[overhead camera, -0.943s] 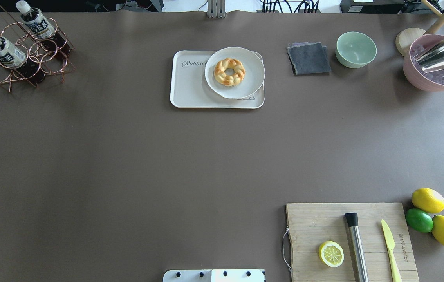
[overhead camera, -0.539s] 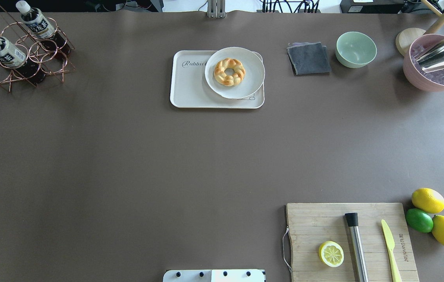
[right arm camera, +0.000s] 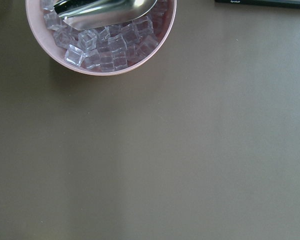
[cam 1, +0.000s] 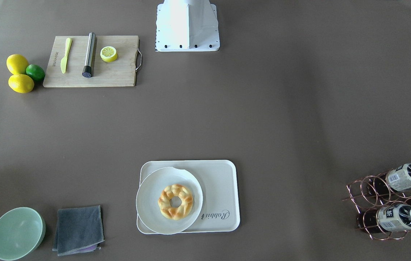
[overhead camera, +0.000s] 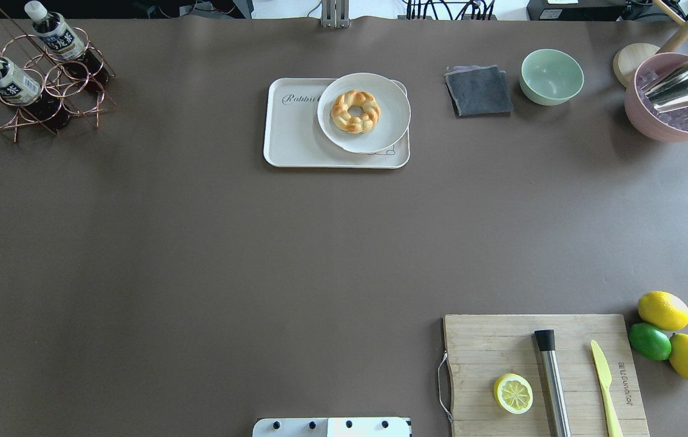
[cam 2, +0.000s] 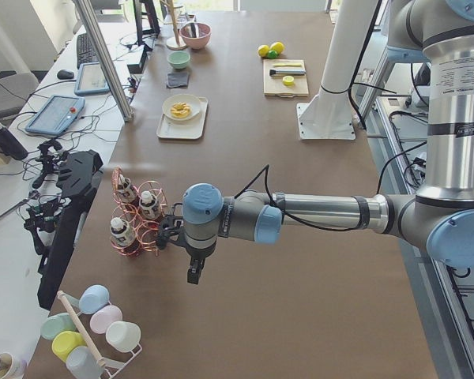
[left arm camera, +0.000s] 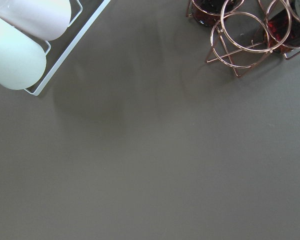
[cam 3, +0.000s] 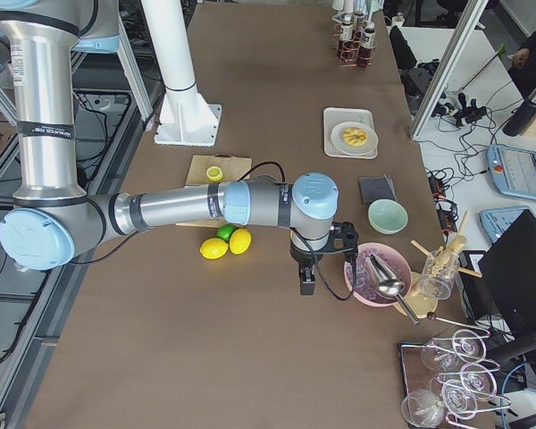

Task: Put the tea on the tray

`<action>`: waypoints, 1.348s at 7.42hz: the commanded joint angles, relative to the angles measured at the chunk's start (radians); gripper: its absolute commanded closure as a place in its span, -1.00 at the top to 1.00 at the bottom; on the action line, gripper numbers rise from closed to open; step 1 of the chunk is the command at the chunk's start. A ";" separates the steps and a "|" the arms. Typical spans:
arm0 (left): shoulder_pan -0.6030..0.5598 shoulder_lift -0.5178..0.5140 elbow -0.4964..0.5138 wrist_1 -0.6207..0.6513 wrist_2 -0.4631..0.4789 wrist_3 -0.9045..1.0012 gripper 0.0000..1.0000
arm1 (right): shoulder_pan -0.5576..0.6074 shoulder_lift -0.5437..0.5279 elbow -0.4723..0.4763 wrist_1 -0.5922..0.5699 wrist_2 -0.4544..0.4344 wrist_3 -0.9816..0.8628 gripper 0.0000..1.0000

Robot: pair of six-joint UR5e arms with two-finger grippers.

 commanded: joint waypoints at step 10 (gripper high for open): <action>0.116 -0.106 -0.238 -0.156 0.026 -0.255 0.95 | 0.000 -0.014 0.007 0.000 -0.005 0.009 0.99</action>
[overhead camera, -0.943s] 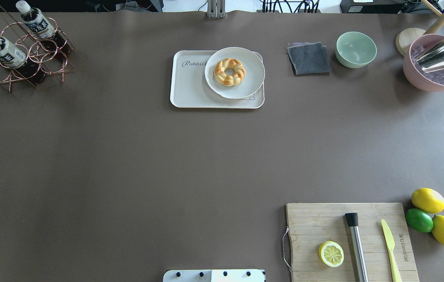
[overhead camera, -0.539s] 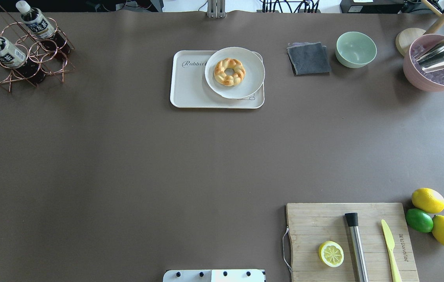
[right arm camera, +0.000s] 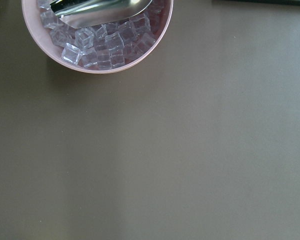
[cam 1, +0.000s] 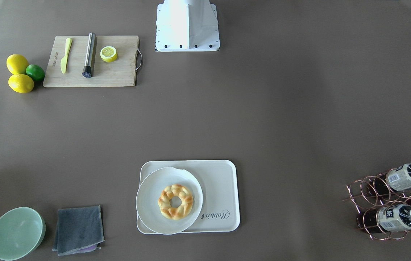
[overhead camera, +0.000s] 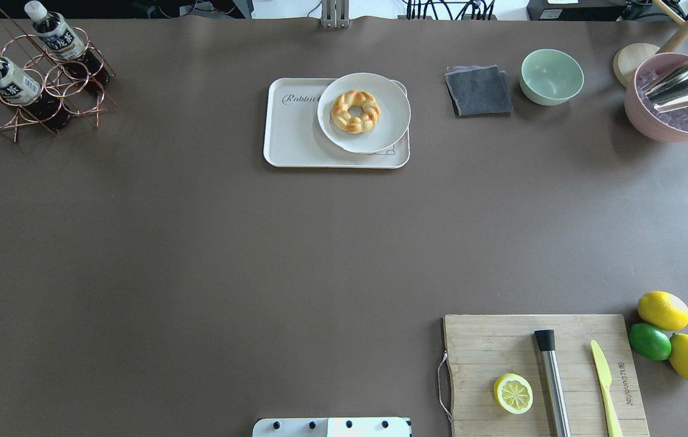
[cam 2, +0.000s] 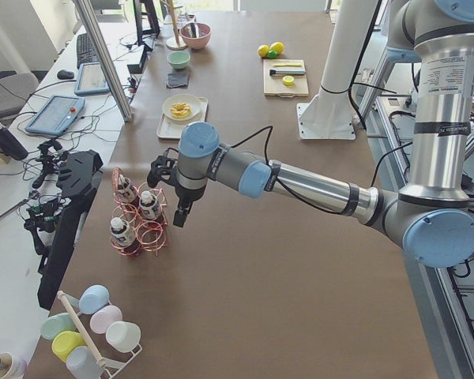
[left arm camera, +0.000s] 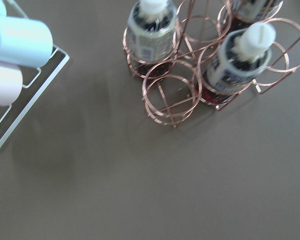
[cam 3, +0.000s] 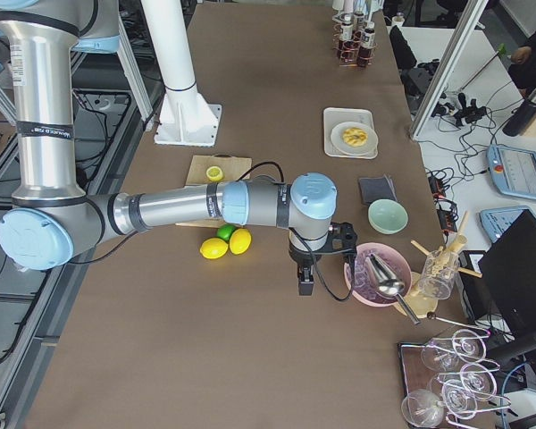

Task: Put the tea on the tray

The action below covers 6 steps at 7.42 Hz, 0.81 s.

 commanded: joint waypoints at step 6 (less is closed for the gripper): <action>0.257 -0.122 0.051 -0.398 0.337 -0.488 0.95 | 0.000 -0.020 0.000 0.000 -0.001 0.003 0.99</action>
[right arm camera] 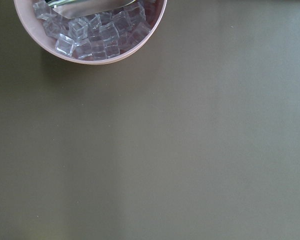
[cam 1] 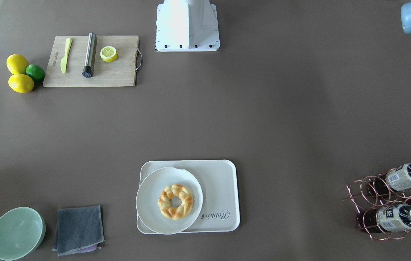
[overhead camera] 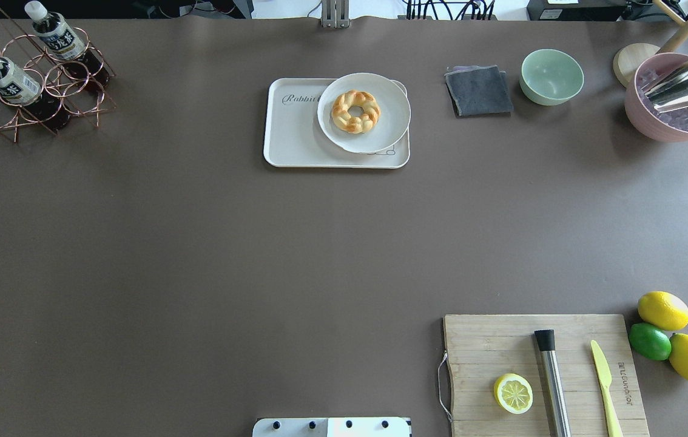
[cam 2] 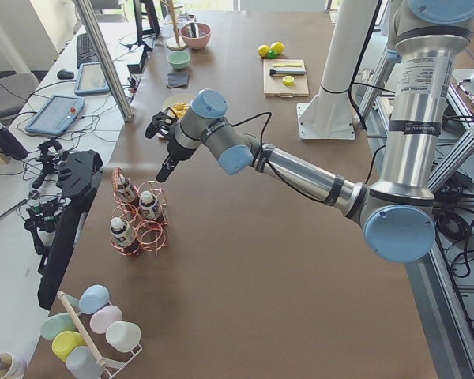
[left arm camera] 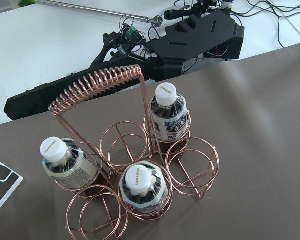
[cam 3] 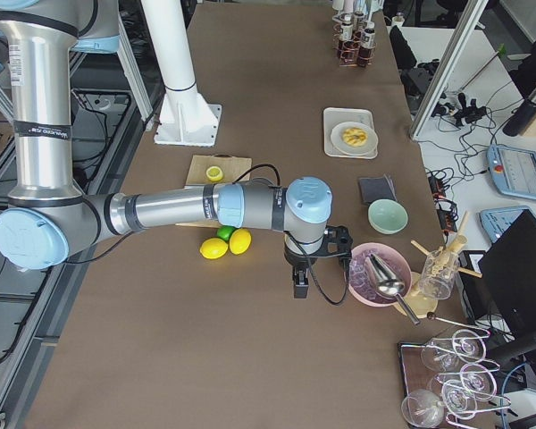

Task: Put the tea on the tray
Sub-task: 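Reach the left gripper into the copper rack and grasp a tea bottle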

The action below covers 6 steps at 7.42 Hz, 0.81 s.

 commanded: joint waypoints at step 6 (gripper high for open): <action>0.102 -0.014 0.362 -0.550 0.229 -0.336 0.96 | 0.000 0.000 -0.011 0.000 0.000 0.000 0.99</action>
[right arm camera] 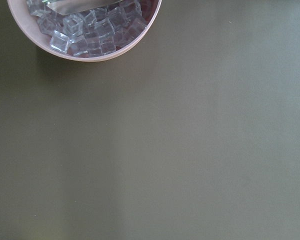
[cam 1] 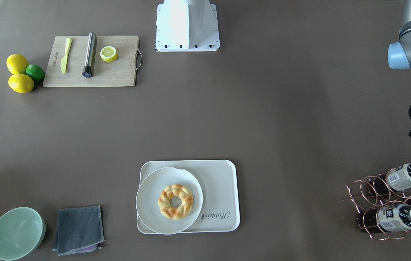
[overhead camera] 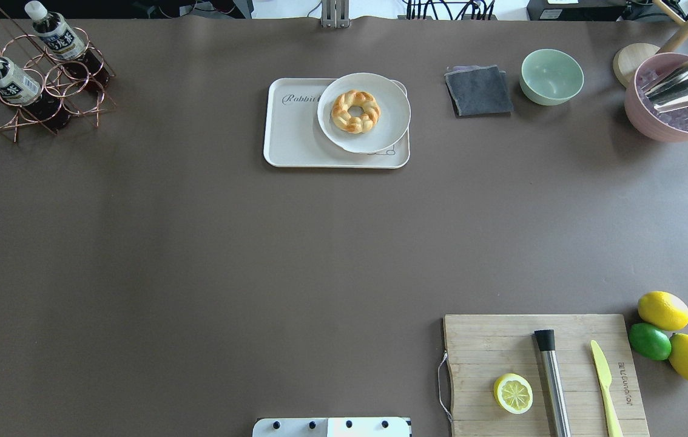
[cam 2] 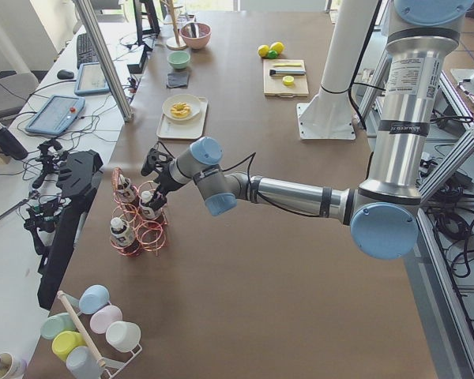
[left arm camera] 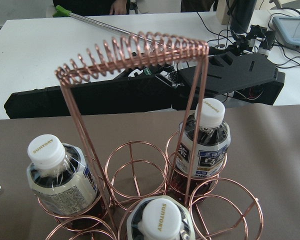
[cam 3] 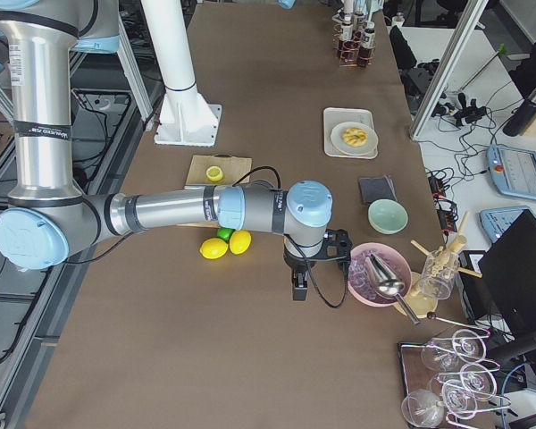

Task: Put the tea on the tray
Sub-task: 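Reach the left gripper into the copper rack and grasp a tea bottle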

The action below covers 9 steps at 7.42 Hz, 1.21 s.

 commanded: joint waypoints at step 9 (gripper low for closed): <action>0.054 -0.035 0.067 -0.061 0.090 -0.018 0.19 | 0.000 -0.011 0.002 0.000 0.014 0.000 0.99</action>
